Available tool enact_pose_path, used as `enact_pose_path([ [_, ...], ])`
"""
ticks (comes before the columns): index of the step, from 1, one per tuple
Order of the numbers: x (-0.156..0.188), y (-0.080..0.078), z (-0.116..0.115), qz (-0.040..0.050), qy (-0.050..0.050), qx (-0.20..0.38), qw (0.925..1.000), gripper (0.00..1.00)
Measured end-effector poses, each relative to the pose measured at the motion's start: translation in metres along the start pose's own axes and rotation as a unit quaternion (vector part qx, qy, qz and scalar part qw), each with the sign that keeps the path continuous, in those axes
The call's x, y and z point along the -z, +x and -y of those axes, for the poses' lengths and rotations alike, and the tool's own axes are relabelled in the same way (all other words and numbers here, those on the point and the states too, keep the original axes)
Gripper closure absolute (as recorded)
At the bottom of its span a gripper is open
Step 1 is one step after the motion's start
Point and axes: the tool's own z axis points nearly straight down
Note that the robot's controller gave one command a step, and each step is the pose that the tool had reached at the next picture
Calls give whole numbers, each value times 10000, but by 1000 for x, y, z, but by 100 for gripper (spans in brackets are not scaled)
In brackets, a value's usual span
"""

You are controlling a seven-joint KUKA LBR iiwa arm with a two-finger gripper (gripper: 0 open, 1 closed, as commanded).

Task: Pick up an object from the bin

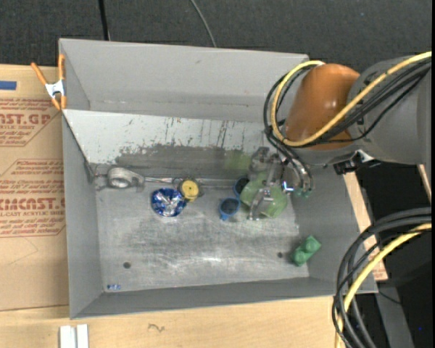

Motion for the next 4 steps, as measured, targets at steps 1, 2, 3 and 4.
enact_pose_path([
  [1,-18,5,8,-133,23,272,9995,0],
  [2,-19,5,8,-139,24,278,9995,100],
  [3,-19,5,8,-139,24,277,9995,0],
  [4,-51,13,-3,-127,49,-1229,9923,0],
])
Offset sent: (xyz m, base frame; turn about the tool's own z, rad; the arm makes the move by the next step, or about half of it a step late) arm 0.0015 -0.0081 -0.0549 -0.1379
